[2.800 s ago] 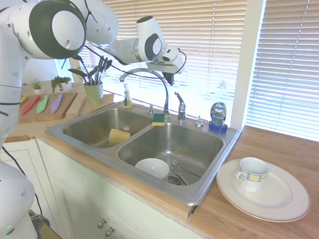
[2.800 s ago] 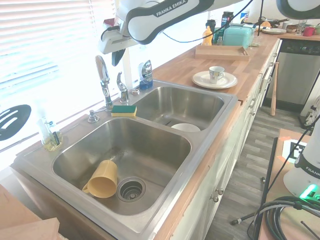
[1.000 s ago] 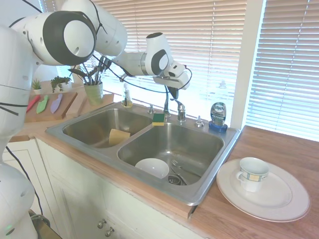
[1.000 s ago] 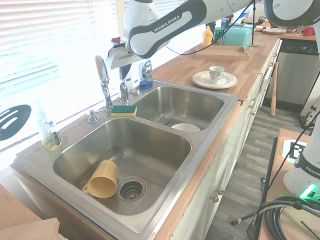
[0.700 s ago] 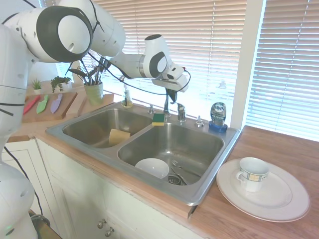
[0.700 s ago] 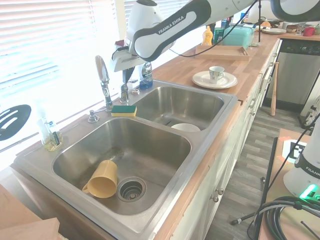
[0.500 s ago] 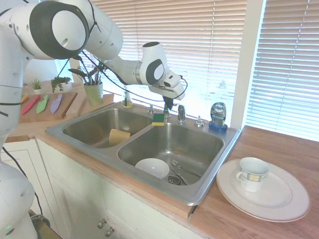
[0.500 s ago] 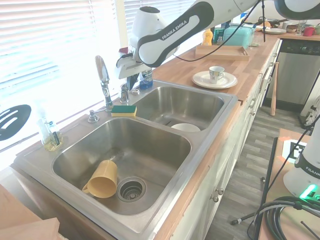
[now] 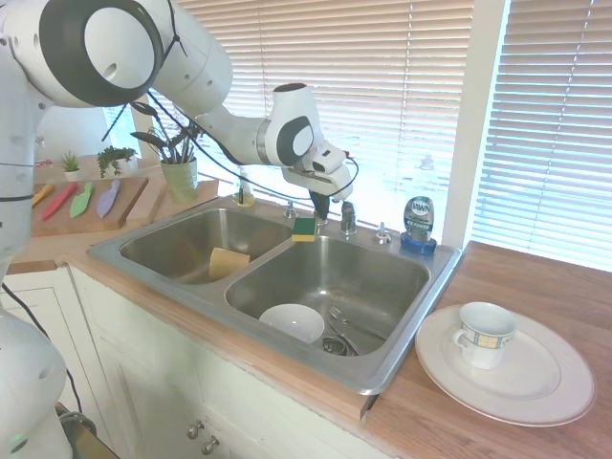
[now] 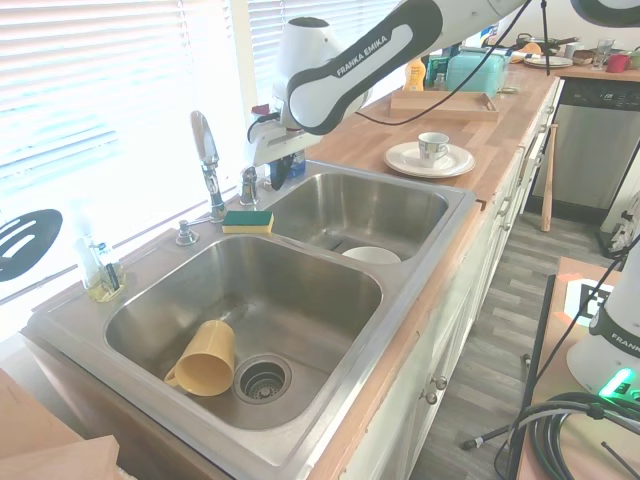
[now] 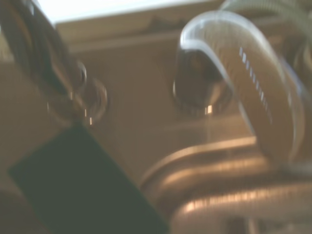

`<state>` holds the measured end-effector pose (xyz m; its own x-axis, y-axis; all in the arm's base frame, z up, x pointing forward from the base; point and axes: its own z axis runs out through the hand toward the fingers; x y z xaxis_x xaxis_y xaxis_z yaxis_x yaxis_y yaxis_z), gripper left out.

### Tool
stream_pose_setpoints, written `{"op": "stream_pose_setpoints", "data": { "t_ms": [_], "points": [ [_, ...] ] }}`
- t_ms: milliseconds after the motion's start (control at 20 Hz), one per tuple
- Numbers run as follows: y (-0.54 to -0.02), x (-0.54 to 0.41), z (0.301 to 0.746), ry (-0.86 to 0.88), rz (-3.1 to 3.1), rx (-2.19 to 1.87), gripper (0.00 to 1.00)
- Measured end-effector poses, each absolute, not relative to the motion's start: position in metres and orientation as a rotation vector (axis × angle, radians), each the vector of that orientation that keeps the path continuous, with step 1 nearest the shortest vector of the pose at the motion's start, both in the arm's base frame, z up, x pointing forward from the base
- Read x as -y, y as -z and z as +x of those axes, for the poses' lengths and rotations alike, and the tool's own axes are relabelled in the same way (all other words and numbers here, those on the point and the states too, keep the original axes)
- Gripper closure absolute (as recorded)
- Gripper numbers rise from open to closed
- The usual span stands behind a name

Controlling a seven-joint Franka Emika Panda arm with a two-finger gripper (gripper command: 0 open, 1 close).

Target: Turn off the faucet

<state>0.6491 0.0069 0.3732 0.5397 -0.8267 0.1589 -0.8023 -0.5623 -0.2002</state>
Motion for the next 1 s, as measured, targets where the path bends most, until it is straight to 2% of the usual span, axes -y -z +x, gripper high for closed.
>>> {"op": "stream_pose_setpoints", "data": {
  "t_ms": [350,550,750,800,1000],
  "points": [
    [-0.357,0.005,0.58,-0.02,-2.769,-1.497,1.0],
    [-0.368,-0.002,0.52,-0.094,-2.789,-1.482,1.0],
    [-0.388,-0.016,0.459,-0.081,-2.801,-1.44,1.0],
    [-0.392,-0.019,0.445,-0.07,-2.801,-1.435,0.0],
    [-0.399,-0.017,0.413,-0.048,-2.781,-1.45,0.0]
  ]
}}
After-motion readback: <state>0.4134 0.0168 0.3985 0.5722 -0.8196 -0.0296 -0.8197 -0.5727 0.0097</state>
